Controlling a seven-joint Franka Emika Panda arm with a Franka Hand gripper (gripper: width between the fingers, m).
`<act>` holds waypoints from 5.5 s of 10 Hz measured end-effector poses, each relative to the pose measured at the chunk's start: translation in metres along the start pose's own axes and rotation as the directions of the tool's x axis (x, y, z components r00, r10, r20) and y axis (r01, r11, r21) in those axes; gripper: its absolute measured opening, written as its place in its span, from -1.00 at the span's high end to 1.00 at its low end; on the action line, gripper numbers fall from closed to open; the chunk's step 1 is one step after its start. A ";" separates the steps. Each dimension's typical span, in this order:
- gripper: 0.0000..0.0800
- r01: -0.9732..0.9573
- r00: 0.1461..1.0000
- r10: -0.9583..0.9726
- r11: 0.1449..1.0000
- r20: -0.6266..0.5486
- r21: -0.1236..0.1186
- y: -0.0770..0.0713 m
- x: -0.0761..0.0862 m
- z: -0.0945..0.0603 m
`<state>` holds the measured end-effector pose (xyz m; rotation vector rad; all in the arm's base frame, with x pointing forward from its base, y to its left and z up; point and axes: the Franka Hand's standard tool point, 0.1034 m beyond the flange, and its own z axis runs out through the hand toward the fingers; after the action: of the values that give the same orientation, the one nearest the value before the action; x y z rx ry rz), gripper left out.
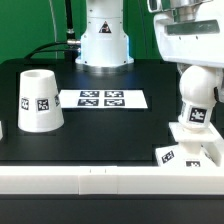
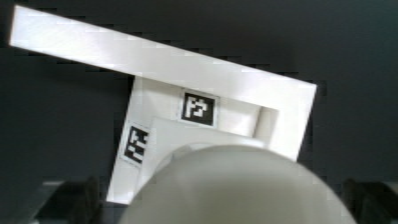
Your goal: Assemble lamp
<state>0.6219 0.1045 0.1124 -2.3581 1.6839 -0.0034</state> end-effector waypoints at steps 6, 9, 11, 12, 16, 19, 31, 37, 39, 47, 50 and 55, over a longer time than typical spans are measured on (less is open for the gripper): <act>-0.75 0.446 0.895 -0.446 0.895 0.021 -0.025 0.002 0.002 -0.001; -0.75 0.747 0.665 -0.746 0.661 0.047 -0.072 0.005 0.010 -0.006; -0.75 0.851 0.523 -0.851 0.519 0.051 -0.080 0.002 0.012 -0.008; -0.75 0.906 0.420 -0.906 0.414 0.055 -0.092 0.002 0.011 -0.008; -0.75 0.981 0.180 -0.981 0.174 0.069 -0.084 0.000 0.010 -0.008; -0.75 0.993 -0.066 -0.993 -0.075 0.098 -0.094 0.000 0.010 -0.008; -0.75 0.322 -0.911 -0.297 -0.945 0.285 0.047 -0.002 0.014 -0.006; -0.44 0.284 -0.924 -0.257 -0.957 0.283 0.061 -0.001 0.017 -0.005; -0.44 0.330 -0.910 -0.304 -0.943 0.283 0.048 -0.001 0.017 -0.005; -0.44 0.945 -0.281 -0.942 -0.304 0.182 -0.118 0.002 0.019 -0.004; -0.44 0.983 0.083 -0.988 0.060 0.129 -0.173 0.002 0.016 -0.004; -0.44 0.907 0.391 -0.917 0.369 0.080 -0.201 0.003 0.018 -0.003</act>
Offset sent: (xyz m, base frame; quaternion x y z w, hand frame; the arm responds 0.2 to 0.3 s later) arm 0.0000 0.0000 0.0000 0.0000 0.0000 -0.1296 0.9916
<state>0.6247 0.0866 0.1125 -3.1366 0.1088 -0.0780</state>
